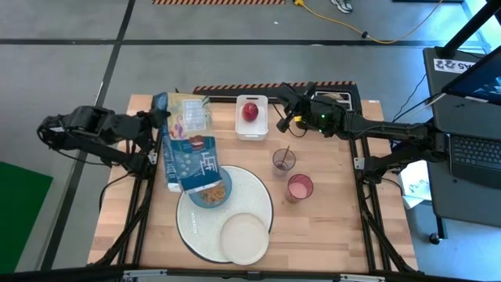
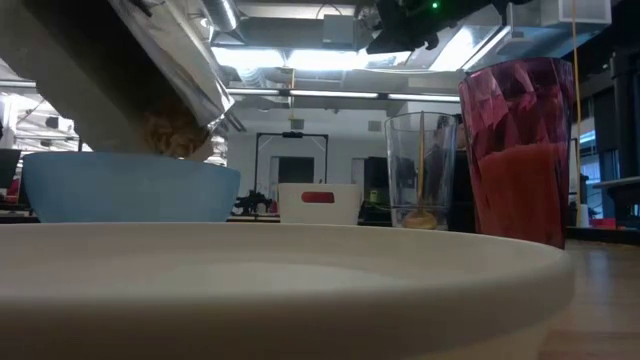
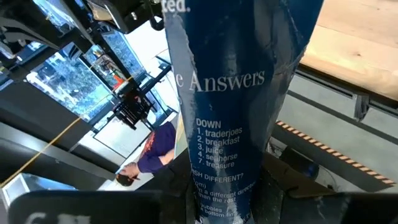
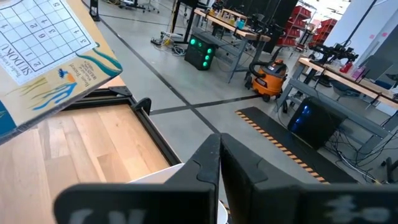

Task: Arrange a breakfast setting
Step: Pour the cereal into the blue bowl

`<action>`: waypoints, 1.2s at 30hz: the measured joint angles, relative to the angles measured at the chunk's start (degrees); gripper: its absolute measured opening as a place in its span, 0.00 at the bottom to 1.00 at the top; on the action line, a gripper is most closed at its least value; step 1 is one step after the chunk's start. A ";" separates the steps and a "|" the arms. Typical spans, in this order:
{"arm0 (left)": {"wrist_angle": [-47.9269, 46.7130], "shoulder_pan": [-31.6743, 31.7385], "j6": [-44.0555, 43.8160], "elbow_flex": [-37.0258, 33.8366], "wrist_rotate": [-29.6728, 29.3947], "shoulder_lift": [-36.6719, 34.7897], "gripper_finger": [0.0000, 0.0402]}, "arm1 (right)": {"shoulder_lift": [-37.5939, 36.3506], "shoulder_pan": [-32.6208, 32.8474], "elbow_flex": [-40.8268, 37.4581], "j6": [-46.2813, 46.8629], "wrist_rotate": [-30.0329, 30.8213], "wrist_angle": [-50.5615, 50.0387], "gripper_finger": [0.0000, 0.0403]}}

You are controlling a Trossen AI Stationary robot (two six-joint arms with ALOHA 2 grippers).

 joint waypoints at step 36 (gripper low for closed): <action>-0.71 -12.74 -1.87 0.00 -10.05 3.52 0.23 | 0.00 0.11 0.02 -0.02 -0.13 -0.89 0.04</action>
